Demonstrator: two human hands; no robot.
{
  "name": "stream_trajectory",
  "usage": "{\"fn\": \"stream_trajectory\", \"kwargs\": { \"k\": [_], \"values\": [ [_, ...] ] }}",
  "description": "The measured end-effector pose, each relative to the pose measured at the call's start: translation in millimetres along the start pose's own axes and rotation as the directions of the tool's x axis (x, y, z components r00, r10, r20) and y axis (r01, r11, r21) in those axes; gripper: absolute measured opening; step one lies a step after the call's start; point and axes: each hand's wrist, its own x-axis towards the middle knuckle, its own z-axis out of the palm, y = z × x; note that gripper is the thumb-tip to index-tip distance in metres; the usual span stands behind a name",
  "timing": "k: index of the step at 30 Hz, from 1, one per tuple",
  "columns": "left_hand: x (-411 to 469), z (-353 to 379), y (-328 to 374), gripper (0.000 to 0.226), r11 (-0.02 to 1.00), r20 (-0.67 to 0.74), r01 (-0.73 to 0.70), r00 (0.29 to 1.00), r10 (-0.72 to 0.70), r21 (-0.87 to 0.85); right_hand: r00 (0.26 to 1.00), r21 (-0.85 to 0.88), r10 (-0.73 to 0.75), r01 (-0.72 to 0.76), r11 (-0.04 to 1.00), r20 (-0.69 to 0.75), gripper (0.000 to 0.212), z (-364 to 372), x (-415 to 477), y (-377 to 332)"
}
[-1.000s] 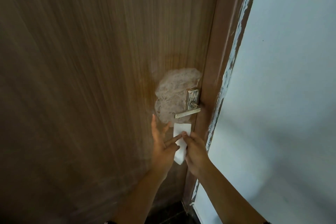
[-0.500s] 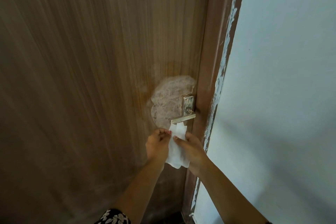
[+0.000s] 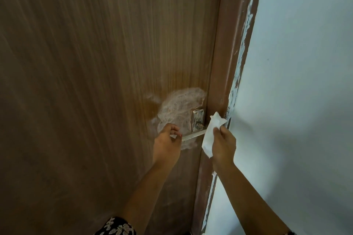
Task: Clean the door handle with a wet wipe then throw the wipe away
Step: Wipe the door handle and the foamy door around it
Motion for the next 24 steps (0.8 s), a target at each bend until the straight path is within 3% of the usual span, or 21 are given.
{"fn": "stream_trajectory", "kwargs": {
  "k": [3,6,8,11,15,18,20,24],
  "values": [
    [11.4,-3.1,1.6,0.018,0.990,0.028,-0.125,0.992,0.124,0.061,0.976,-0.232,-0.200,0.176,0.957,-0.084,0.026,12.2,19.4,-5.1],
    [28.5,-13.8,7.3,0.017,0.929,0.017,-0.309,0.950,0.312,0.204,0.945,-0.368,-0.315,0.263,0.892,-0.089,0.027,29.1,35.3,-1.8],
    [41.6,-22.0,12.5,0.020,0.816,-0.004,-0.479,0.862,0.507,0.325,0.934,-0.422,-0.351,0.291,0.858,-0.070,0.029,39.6,41.9,1.7],
    [60.2,-32.2,18.1,0.022,0.590,0.011,-0.650,0.676,0.736,0.478,0.920,-0.494,-0.390,0.327,0.806,-0.027,0.032,54.8,50.1,6.8],
    [79.0,-43.3,14.4,0.018,0.350,-0.006,-0.643,0.473,0.881,0.682,0.859,-0.564,-0.506,0.459,0.686,0.083,0.034,68.0,54.5,13.5],
    [91.4,-53.5,13.6,0.015,0.283,-0.077,-0.607,0.343,0.936,0.742,0.818,-0.568,-0.558,0.526,0.632,0.136,0.033,68.8,52.9,16.5],
    [100.7,-60.4,13.5,0.015,0.289,-0.098,-0.613,0.326,0.940,0.735,0.802,-0.603,-0.575,0.542,0.585,0.163,0.033,67.8,53.1,13.7],
    [118.6,-71.9,6.2,0.019,0.315,-0.123,-0.552,0.357,0.926,0.772,0.747,-0.642,-0.648,0.572,0.511,0.150,0.029,65.3,55.5,3.9]
  ]
}}
